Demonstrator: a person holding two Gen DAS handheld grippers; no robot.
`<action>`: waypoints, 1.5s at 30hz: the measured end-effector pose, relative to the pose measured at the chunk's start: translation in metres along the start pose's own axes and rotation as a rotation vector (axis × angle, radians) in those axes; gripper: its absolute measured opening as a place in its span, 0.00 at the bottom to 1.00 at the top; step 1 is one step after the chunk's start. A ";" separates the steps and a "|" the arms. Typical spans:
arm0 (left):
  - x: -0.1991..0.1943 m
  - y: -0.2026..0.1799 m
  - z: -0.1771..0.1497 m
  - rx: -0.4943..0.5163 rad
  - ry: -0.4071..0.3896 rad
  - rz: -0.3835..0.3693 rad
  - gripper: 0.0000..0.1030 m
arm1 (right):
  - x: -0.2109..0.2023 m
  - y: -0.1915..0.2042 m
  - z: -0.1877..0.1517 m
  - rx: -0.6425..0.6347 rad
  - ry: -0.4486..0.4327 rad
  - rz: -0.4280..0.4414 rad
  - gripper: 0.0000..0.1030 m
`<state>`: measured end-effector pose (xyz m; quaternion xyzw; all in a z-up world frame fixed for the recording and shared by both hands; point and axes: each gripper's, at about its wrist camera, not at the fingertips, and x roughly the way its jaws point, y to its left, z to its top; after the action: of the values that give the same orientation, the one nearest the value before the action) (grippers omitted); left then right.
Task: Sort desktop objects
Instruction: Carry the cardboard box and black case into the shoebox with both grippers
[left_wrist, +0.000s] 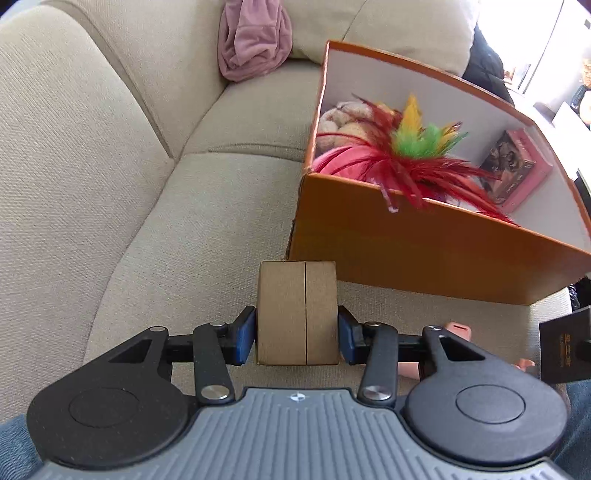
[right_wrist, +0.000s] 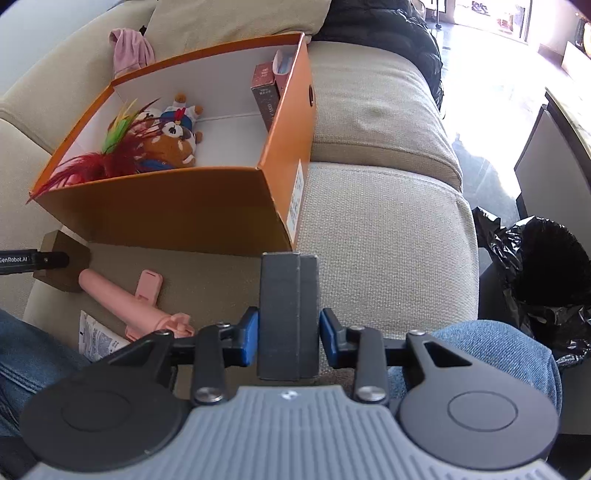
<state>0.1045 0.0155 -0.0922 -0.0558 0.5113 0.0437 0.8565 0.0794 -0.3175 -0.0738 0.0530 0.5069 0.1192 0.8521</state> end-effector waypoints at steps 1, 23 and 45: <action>-0.007 -0.001 -0.002 0.004 -0.011 -0.004 0.50 | -0.002 0.001 0.002 -0.006 -0.013 0.002 0.36; -0.115 -0.078 0.051 0.153 -0.251 -0.266 0.50 | -0.093 0.049 0.085 -0.128 -0.318 0.156 0.36; 0.048 -0.123 0.129 0.190 -0.048 -0.296 0.50 | 0.093 0.044 0.172 -0.074 -0.099 -0.005 0.36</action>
<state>0.2559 -0.0875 -0.0669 -0.0483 0.4786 -0.1302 0.8670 0.2658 -0.2457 -0.0613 0.0261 0.4597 0.1328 0.8777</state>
